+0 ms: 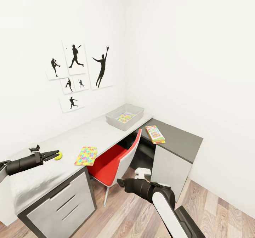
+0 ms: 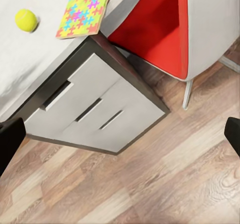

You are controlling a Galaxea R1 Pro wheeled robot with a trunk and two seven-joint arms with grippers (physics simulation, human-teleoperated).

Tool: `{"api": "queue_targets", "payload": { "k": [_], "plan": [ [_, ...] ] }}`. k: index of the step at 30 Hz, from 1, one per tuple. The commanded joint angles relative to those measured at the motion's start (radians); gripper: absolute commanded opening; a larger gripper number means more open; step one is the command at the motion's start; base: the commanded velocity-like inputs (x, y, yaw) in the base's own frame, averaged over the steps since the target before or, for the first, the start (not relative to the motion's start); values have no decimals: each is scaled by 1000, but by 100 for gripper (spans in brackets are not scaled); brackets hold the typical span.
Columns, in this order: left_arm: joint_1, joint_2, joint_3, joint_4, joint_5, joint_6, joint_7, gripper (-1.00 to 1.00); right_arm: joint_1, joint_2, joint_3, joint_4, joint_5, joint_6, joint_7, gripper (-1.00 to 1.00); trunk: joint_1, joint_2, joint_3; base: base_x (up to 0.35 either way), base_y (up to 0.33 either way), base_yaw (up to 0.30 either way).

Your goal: Put all the toys in the child's room - the three board games (two on the bed and one on the table), the two jigsaw puzzles on the table, and the tennis ball on the table - inside the toy box on the table in the child's room.

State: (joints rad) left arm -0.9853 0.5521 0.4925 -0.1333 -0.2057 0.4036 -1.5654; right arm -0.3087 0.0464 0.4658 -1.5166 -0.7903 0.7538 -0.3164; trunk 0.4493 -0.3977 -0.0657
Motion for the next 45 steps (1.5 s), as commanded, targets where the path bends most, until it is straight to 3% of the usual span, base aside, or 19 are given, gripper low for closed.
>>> {"api": "queue_targets", "payload": {
  "k": [1, 14, 19, 25, 31, 34, 38, 42, 45],
  "plan": [
    [-1, 0, 8, 0, -11, 11, -5, 100, -1, 0, 1, -1, -10, 2, -10, 100, 1, -2, -2, -17, 33, -97],
    [-1, 0, 8, 0, -11, 11, -5, 100, -1, -1, -1, -1, -9, -5, -12, 100, 1, -2, -2, -2, 4, -13],
    [-1, 0, 7, 0, -11, 9, -5, 100, -1, -15, -2, 0, -10, -72, -11, 100, 1, -2, -2, 0, -1, 0],
    [-1, -2, 6, 0, -11, 11, -5, 100, -1, -18, -5, -5, -11, -89, -11, 100, 1, -2, -2, 0, -112, 0],
    [-1, -14, 4, 0, -20, 15, -5, 100, -1, -19, -40, -31, -15, -91, -12, 100, 1, -2, -2, 0, -118, 0],
    [-1, -43, 4, 0, -22, 18, -2, 100, -1, -19, -83, -48, -20, -85, -11, 100, 1, -2, -2, 0, -23, 0],
    [-1, -107, 4, 1, -20, 27, 126, 100, 1, -19, -141, -55, -24, -83, 29, 100, 1, -2, -2, 0, -6, 0],
    [-1, -194, 6, 1, -16, 56, 273, 100, 5, -24, -160, -57, -23, -78, 106, 100, 1, -2, -2, 0, -1, 0],
    [-1, -227, 8, 2, -12, 65, 346, 100, 6, -29, -169, -57, -23, -78, 117, 100, 1, -2, -2, 0, 0, 0]
  ]
}}
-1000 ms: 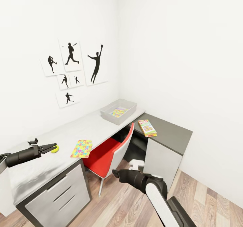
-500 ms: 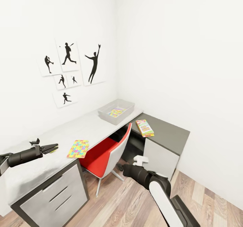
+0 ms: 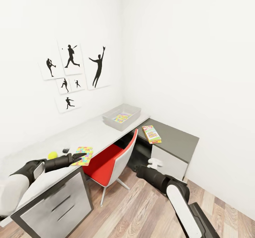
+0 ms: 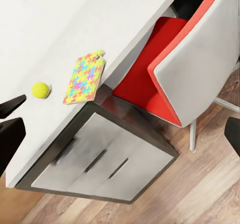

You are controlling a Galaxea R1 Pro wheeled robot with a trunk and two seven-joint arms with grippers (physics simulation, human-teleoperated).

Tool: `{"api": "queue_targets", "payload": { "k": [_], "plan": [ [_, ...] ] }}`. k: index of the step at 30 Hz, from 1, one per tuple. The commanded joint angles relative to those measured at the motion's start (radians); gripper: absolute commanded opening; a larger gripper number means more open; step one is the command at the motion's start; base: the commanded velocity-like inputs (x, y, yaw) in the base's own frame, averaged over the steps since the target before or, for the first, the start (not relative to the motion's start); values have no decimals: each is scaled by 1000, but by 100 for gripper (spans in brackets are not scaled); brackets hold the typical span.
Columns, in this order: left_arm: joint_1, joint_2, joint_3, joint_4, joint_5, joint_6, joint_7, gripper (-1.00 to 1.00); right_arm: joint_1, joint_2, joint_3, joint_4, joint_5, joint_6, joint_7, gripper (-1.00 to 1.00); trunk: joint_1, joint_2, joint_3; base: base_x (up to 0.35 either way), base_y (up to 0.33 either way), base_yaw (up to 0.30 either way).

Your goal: Put all the toys in the child's room - the three board games (two on the bed and one on the table), the two jigsaw puzzles on the table, and the tennis ball on the table - inside the toy box on the table in the child's room.

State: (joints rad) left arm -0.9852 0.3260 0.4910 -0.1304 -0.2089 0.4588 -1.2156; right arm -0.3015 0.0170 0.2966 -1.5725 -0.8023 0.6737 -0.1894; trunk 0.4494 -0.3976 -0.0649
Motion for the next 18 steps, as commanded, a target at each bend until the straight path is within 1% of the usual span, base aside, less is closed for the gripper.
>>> {"api": "queue_targets", "payload": {
  "k": [1, 2, 3, 6, 8, 9, 12, 14, 15, 17, 18],
  "plan": [
    [-1, -4, 10, 0, -8, 13, 9, 100, -1, -1, -4, -1, -11, 3, -9, 100, 1, -2, -2, 0, 0, 0],
    [-1, -10, 12, 1, -7, 20, 31, 100, 0, -2, -15, -1, -12, 3, -7, 100, 1, -2, -2, 0, 0, 0],
    [-1, -12, 12, 1, -6, 26, 40, 100, 0, -2, -21, -1, -12, 4, -6, 100, 1, -2, -2, 0, 0, 0],
    [-1, -21, 14, 6, -5, 87, 73, 100, 3, -3, -50, -1, -12, 5, -3, 100, 1, -2, -2, 0, 0, 0],
    [-1, -32, 15, 7, -5, 119, 94, 100, 3, -3, -58, -1, -12, 7, -3, 100, 1, -2, -2, 0, 0, 0],
    [-1, -40, 16, 8, -4, 139, 114, 100, 3, -3, -61, -1, -12, 9, -3, 100, 1, -2, -2, 0, 0, 0],
    [-1, -52, 25, 11, -1, 180, 169, 100, 4, -3, -64, -1, -12, 11, -2, 100, 1, -2, -2, 0, 0, 0],
    [-1, -67, 55, 30, 17, 209, 236, 100, 4, -3, -70, -1, -12, 12, -2, 100, 1, -2, -2, 0, 0, 0],
    [-1, -72, 65, 38, 24, 213, 253, 100, 4, -3, -72, -1, -12, 12, -2, 100, 1, -2, -2, 0, 0, 0],
    [0, -88, 105, 69, 60, 220, 324, 100, 4, -3, -85, -1, -13, 13, -2, 100, 1, -2, -2, 0, 0, 0],
    [0, -92, 112, 74, 70, 220, 341, 100, 4, -3, -88, -1, -13, 13, -2, 100, 1, -2, -2, 0, 0, 0]
  ]
}}
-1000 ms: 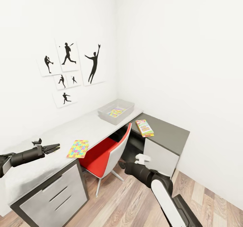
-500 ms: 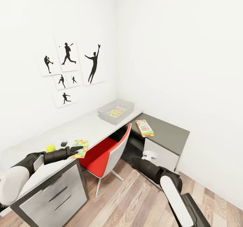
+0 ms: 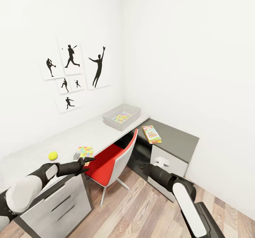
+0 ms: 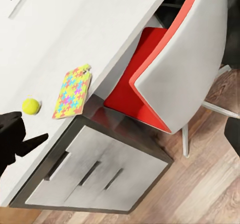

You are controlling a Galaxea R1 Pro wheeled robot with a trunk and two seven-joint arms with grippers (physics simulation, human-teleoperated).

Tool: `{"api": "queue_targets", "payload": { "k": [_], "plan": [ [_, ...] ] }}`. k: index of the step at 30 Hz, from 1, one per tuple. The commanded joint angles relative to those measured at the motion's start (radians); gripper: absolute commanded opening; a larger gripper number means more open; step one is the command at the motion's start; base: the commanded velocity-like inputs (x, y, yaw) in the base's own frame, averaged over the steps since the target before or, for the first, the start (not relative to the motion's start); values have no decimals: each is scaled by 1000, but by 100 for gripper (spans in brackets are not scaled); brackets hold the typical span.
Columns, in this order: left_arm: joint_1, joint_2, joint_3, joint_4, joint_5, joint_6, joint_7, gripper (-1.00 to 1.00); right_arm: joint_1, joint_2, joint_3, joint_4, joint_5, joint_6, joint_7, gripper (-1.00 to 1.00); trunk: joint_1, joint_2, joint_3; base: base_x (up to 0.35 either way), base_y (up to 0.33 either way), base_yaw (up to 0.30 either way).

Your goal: Put all the toys in the child's room - the three board games (two on the bed and one on the table), the two jigsaw puzzles on the table, and the tennis ball on the table - inside the toy box on the table in the child's room.

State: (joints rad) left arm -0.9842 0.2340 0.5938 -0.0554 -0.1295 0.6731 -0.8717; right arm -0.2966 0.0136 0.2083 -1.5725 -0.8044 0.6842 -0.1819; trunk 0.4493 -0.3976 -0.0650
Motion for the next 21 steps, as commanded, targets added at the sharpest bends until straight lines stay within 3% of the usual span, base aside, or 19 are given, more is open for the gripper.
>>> {"api": "queue_targets", "payload": {
  "k": [1, 5, 8, 12, 21],
  "plan": [
    [0, -11, 21, 7, 9, 6, 28, 100, -1, 0, -5, -1, -10, 3, -10, 100, 1, -2, -2, 0, 0, 0],
    [38, -40, 51, 11, 91, 3, 86, 100, 0, 0, -12, 2, -10, 2, -10, 100, 1, -2, -2, 0, 0, 0],
    [49, -48, 61, 10, 121, -6, 96, 100, 0, 1, -13, 4, -10, 1, -10, 100, 1, -2, -2, 0, 0, 0],
    [54, -51, 65, 10, 133, -53, 101, 100, 1, 2, -13, 4, -10, 0, -10, 100, 1, -2, -2, 0, 0, 0],
    [56, -69, 68, 11, 136, -86, 103, 100, 2, 1, -10, -1, -10, 0, -9, 100, 1, -2, -2, 0, 0, 0]
  ]
}}
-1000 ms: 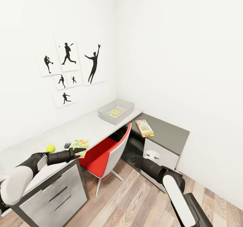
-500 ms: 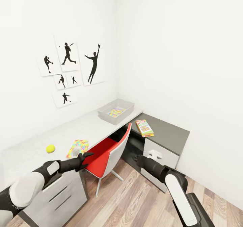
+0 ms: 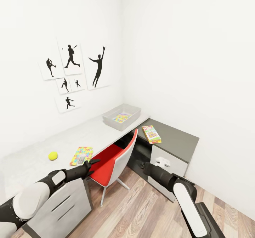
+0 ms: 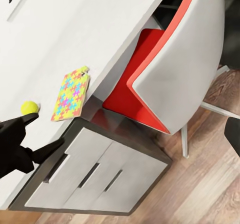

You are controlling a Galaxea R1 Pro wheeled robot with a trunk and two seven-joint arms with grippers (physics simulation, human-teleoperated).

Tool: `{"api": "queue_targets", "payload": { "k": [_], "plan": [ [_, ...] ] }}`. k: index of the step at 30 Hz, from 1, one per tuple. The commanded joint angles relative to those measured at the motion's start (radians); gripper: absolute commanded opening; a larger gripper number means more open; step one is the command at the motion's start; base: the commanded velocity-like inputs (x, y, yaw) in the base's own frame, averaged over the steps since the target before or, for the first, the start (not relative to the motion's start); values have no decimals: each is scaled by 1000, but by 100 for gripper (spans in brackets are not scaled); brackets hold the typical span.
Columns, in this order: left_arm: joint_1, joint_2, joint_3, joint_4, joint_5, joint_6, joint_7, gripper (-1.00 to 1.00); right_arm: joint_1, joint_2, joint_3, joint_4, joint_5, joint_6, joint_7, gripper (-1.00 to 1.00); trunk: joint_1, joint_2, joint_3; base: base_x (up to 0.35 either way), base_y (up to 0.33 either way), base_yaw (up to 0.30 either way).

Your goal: Put all the toys in the child's room - the three board games (two on the bed and one on the table), the two jigsaw puzzles on the table, and the tennis ball on the table - inside the toy box on the table in the child's room.

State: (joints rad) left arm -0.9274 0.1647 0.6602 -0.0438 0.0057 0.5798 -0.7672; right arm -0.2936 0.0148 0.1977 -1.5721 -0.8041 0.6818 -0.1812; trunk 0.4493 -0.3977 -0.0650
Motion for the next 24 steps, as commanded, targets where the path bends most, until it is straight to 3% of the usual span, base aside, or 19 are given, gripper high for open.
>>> {"api": "queue_targets", "payload": {
  "k": [1, 6, 17, 21, 24],
  "plan": [
    [-1, 1, 2, 0, 0, 2, -2, 100, -1, 0, 1, -1, -10, 3, -10, 100, 1, -2, -2, 0, 0, 0],
    [-1, 9, 3, -1, 0, -15, -14, 100, -1, 0, 1, -2, -11, 3, -9, 100, 1, -2, -2, 0, 0, 0],
    [-1, 25, 3, -2, 2, -21, -20, 100, 1, -11, 1, -34, -12, 41, 14, 100, 43, -79, -37, 0, 0, 0],
    [-1, 28, 3, -2, 2, -20, -22, 100, 1, -23, -5, -37, -10, 54, 131, 100, 58, -107, -49, 0, 0, 0],
    [-1, 29, 4, -2, 2, -21, -23, 100, 1, -51, -25, -37, -10, 57, 232, 100, 70, -128, -59, 0, 0, 0]
  ]
}}
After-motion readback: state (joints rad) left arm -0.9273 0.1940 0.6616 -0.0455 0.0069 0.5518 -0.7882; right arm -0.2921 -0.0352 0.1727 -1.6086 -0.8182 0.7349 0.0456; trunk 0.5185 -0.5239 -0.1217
